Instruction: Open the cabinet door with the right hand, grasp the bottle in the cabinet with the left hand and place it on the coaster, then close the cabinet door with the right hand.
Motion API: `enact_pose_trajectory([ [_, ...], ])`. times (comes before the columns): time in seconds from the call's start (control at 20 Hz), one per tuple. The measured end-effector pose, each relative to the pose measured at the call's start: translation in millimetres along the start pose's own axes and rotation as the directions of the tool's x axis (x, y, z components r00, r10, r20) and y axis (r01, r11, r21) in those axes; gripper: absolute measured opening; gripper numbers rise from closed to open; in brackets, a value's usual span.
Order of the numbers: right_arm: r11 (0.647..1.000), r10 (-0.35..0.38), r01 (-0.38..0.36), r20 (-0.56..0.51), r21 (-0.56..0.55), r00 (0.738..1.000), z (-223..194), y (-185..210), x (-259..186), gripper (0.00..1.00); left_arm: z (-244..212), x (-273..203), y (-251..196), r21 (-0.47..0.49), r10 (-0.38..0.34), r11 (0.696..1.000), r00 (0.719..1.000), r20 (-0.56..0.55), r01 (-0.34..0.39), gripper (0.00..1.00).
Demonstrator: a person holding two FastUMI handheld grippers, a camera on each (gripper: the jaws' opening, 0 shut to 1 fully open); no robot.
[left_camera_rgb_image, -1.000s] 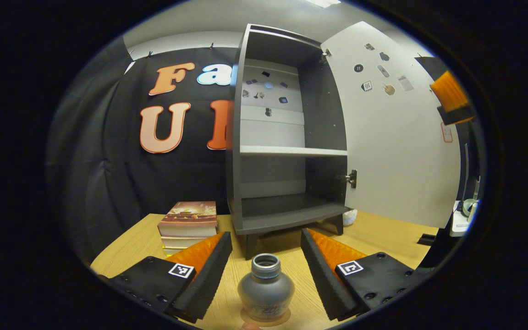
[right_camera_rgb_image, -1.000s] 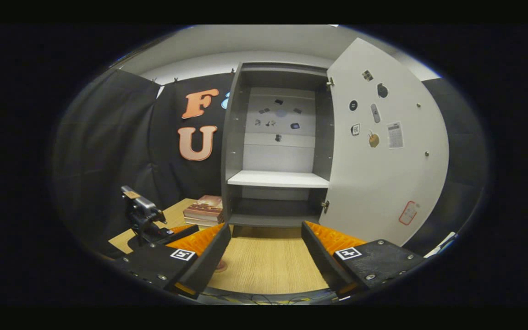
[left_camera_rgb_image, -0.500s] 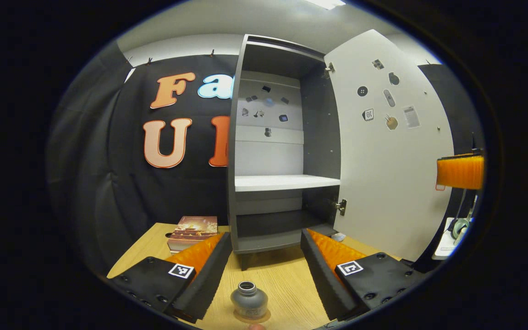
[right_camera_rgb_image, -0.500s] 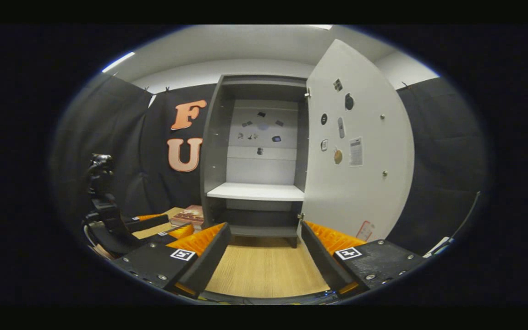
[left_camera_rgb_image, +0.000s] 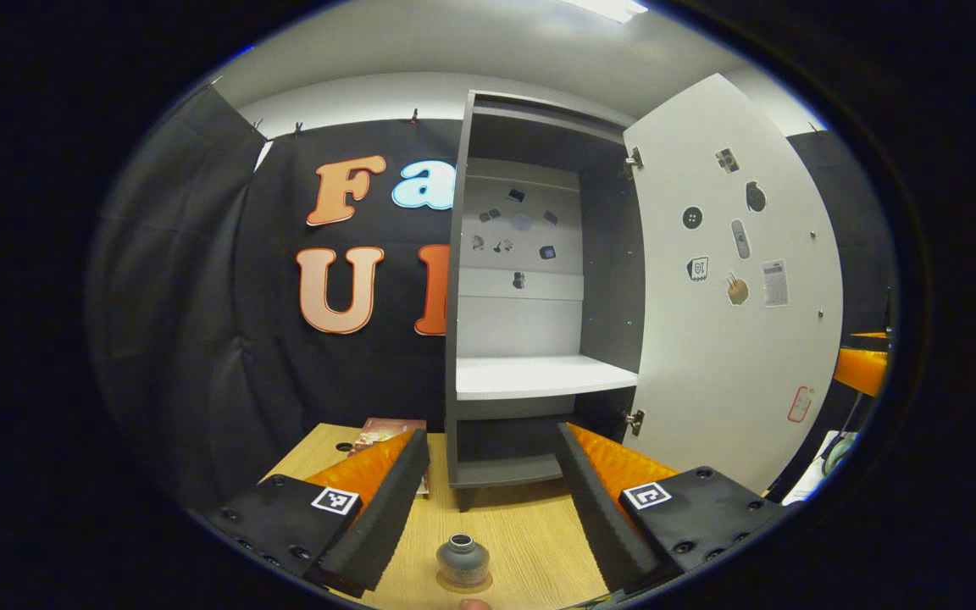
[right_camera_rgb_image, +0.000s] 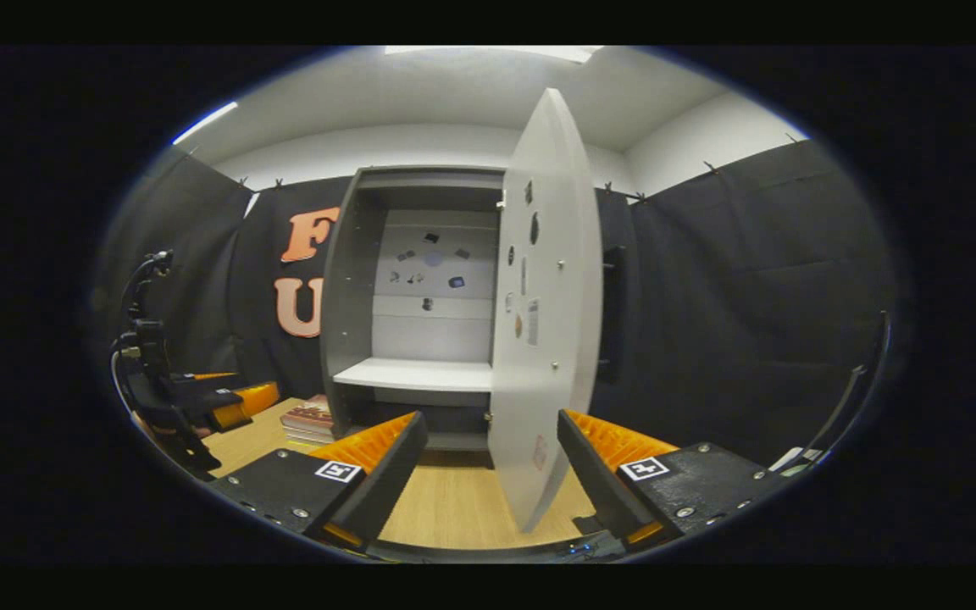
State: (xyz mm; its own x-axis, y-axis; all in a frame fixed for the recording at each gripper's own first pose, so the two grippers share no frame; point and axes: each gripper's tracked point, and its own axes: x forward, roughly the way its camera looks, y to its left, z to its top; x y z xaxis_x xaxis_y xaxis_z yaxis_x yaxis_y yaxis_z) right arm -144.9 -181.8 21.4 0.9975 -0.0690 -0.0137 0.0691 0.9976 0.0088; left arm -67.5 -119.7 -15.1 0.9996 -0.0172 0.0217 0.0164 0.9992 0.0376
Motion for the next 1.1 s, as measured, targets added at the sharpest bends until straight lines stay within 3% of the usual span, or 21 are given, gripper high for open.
enact_pose_trajectory([
  [0.3,0.979,-0.201,0.202,0.012,-0.009,0.979,13.7,-90.0,-3.4,0.95,17.2,2.8,-11.5,-0.001,-0.015,1.000,1.000,0.012,0.015,0.98],
  [0.45,0.967,-0.255,0.255,0.018,0.004,0.967,20.6,-115.7,5.9,0.94,22.0,5.4,-15.3,0.008,-0.015,1.000,1.000,0.024,0.015,0.97],
  [0.75,0.981,-0.192,0.192,0.025,0.011,0.981,29.0,-101.2,27.4,0.94,27.0,9.9,-9.1,-0.011,-0.006,1.000,0.999,0.037,0.006,0.97],
  [0.85,0.983,-0.181,0.181,0.047,-0.012,0.982,31.9,-95.3,30.3,0.86,24.6,12.1,-2.5,-0.022,0.006,1.000,0.999,0.033,-0.005,0.97],
  [0.9,0.985,-0.173,0.174,0.051,-0.014,0.984,34.2,-90.4,29.5,0.94,22.7,10.2,1.4,-0.020,0.009,1.000,1.000,0.023,-0.008,0.98],
  [0.95,0.987,-0.157,0.158,0.047,-0.004,0.986,33.5,-84.2,28.5,0.94,20.7,9.6,5.3,-0.014,0.013,1.000,1.000,0.014,-0.013,0.97],
  [1.0,0.991,-0.131,0.131,0.039,0.022,0.991,32.7,-76.4,28.2,0.85,19.3,9.1,7.6,-0.011,0.017,1.000,1.000,0.014,-0.017,0.97],
  [1.1,0.993,-0.086,0.084,0.028,0.081,0.996,30.8,-61.3,28.9,0.81,18.7,8.8,11.7,-0.011,0.024,1.000,1.000,0.012,-0.024,0.98],
])
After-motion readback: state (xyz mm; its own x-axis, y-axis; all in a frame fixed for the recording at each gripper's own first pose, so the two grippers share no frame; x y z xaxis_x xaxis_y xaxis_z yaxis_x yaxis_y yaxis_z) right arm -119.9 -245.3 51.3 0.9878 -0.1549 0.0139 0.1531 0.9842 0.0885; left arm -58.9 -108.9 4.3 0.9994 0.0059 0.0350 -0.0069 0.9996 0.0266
